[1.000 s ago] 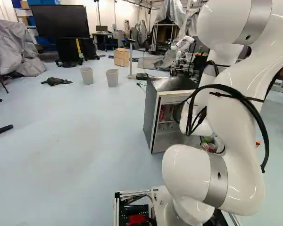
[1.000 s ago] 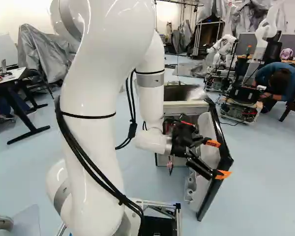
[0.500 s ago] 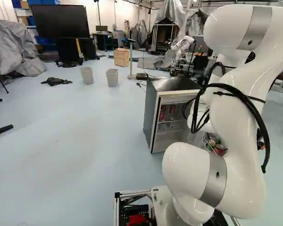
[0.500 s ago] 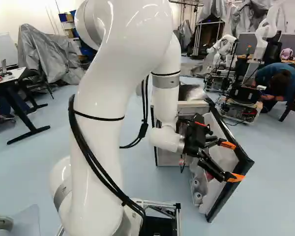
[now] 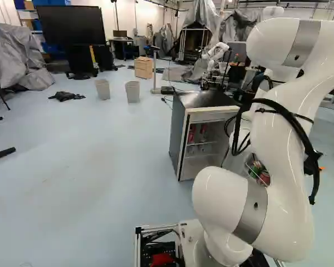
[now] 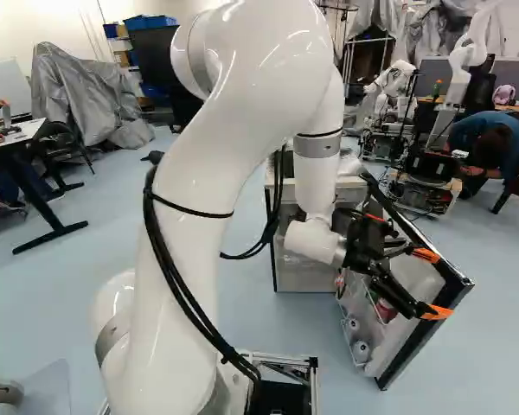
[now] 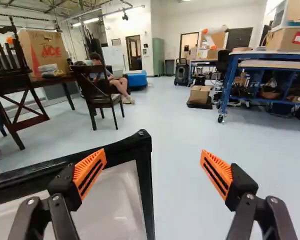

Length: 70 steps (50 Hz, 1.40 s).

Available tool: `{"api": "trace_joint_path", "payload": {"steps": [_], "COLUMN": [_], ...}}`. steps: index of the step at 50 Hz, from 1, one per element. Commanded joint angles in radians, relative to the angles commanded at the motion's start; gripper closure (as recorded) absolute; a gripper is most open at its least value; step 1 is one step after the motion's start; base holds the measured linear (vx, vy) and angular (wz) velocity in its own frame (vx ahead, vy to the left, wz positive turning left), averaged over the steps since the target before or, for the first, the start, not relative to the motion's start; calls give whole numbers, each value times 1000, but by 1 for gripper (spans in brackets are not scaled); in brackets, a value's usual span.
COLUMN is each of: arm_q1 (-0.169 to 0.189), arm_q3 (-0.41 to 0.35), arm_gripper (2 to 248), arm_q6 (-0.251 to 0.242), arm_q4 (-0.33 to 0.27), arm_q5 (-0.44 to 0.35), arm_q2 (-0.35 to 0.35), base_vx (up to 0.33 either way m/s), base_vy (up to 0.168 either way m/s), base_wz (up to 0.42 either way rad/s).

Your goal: Grab a drink from the fridge

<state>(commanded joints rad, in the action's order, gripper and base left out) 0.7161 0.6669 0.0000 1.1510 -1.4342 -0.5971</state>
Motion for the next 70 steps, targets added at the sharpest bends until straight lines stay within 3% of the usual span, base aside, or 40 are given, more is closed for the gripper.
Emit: {"api": "trace_joint_path", "payload": {"steps": [42,55,70], "arm_q1": [104,107,106], "arm_q3": [242,203,104], "arm_gripper": [3,3,3], "arm_q6": [0,0,0], "arm_q4": [0,-25,-165], "arm_q5": [0,0,0], "arm_q2": [-138,-116,-58], "base_vx": [0,0,0], "base_vy": [0,0,0], "base_wz": [0,0,0]}}
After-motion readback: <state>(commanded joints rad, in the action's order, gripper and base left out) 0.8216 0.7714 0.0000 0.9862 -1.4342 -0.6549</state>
